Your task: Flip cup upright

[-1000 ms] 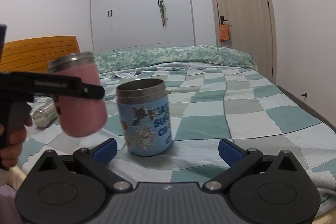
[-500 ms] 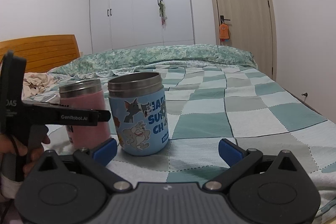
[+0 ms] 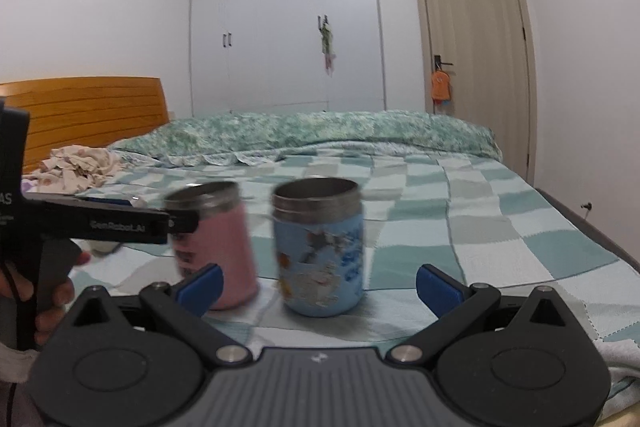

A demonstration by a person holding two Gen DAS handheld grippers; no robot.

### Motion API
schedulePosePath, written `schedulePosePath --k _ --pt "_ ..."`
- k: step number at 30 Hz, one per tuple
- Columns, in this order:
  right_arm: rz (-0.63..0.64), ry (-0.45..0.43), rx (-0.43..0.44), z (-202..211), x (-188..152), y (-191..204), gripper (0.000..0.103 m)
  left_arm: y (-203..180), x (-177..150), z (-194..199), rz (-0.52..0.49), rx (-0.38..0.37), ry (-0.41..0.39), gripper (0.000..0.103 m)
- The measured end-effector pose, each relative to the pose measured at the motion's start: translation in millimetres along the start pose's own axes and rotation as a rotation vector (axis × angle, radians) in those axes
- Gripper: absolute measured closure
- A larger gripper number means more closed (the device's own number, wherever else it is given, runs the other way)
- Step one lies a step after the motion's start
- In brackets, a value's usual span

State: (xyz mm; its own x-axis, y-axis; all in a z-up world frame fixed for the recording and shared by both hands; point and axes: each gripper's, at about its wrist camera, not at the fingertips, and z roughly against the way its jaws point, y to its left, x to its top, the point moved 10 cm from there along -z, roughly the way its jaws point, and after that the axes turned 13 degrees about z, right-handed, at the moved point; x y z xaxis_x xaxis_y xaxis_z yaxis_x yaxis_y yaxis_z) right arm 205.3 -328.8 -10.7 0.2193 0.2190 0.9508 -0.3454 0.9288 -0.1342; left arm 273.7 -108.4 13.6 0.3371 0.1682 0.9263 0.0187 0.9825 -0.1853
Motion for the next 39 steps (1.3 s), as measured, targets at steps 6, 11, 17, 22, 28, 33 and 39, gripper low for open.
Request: schedulePosePath --k 6,11,17,22,28,33,39 --pt "0.014 -0.016 0.029 21 3 41 0.000 37 7 58 0.020 0.035 -0.046 0.000" --pt "0.044 -0.033 0.012 36 -2 71 0.000 66 -4 95 0.019 0.063 -0.070 0.000" --pt "0.104 -0.028 -0.024 45 -17 95 0.000 98 -23 120 0.044 0.090 -0.093 0.000" --pt "0.128 -0.046 -0.046 50 -22 104 0.000 115 -40 126 0.045 0.112 -0.101 0.000" --pt "0.134 -0.084 -0.065 53 -22 105 0.000 125 -56 129 0.052 0.117 -0.138 0.000" --pt "0.133 -0.117 -0.073 57 -19 105 0.000 122 -55 137 0.040 0.106 -0.195 0.000" --pt "0.133 -0.123 -0.077 58 -19 106 0.000 115 -56 141 0.008 0.101 -0.222 0.000"
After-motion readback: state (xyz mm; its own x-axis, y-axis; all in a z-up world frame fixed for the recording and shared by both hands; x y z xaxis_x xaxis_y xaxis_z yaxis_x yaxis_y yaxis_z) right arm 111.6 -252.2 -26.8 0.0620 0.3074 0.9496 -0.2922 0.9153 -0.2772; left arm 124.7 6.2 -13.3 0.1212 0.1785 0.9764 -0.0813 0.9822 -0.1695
